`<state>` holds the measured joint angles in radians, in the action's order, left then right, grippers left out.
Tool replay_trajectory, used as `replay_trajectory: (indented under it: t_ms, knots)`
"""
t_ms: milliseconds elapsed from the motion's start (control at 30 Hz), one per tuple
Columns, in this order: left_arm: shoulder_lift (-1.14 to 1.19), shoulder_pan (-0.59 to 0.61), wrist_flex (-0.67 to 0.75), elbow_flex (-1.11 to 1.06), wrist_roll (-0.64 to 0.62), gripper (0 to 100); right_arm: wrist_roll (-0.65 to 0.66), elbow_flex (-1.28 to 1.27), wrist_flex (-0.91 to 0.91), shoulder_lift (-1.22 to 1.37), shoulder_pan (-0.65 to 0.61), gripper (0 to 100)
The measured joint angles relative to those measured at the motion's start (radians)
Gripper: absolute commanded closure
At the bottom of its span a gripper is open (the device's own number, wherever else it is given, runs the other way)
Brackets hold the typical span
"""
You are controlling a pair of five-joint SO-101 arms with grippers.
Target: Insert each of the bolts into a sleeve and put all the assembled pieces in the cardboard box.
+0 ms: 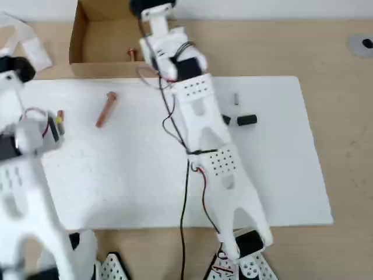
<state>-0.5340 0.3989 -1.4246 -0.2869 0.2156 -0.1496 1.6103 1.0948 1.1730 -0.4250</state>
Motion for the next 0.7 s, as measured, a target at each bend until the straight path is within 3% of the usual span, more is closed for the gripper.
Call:
replay_trajectory:
  t_ms: [267, 467, 700]
  knots:
    - [0.436, -0.097, -0.081, 0.292, 0.094, 85, 0.000, 0.002, 0.203, -0.153, 0.081, 68.4]
    - [0.557, -0.206, -0.052, 0.315, 0.207, 85, 0.000, 0.002, 0.267, -0.157, 0.152, 68.4]
    - [0.689, -0.229, 0.048, 0.315, 0.269, 85, 0.000, 0.002, 0.275, -0.157, 0.164, 68.4]
